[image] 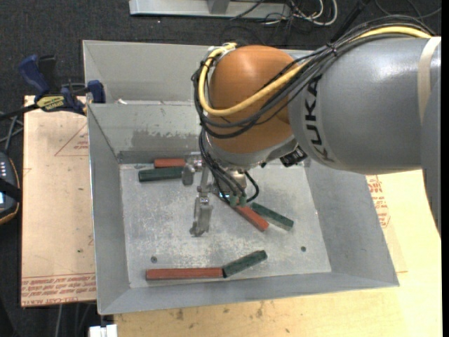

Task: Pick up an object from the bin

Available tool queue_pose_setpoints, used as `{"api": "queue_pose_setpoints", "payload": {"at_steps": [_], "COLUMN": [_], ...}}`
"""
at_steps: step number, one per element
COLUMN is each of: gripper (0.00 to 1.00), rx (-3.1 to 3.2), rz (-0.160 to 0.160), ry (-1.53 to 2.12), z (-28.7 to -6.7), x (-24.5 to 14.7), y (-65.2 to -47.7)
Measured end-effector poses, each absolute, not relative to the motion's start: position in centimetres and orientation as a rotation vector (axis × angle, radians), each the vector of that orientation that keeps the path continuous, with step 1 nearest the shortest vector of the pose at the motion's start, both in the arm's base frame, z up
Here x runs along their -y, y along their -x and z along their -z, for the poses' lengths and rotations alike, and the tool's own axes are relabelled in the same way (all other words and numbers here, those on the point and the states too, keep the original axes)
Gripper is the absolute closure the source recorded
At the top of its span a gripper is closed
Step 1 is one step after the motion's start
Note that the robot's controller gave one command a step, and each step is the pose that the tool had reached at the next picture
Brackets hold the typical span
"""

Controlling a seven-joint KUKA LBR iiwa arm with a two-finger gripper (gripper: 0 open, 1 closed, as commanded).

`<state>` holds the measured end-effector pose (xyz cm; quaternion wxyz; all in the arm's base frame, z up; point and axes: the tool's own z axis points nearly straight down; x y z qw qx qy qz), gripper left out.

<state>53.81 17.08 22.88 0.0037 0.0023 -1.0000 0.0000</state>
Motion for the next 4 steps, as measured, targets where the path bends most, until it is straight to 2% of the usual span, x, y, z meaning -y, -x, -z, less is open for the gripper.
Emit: {"api": "queue_pose_setpoints", "payload": {"at_steps": [1, 2, 3, 4], "gripper": [0.00, 0.00, 0.00, 0.00], "rx": [3.142, 3.143, 3.114, 3.121], "rz": [0.002, 0.003, 0.003, 0.000], "ry": [-0.001, -0.138, -0.445, -0.334], "z": [-23.3, -19.6, -13.9, -11.2], "x": [-17.0, -15.4, -11.6, -10.1], "y": [-54.0, -52.2, -50.5, -50.1]}}
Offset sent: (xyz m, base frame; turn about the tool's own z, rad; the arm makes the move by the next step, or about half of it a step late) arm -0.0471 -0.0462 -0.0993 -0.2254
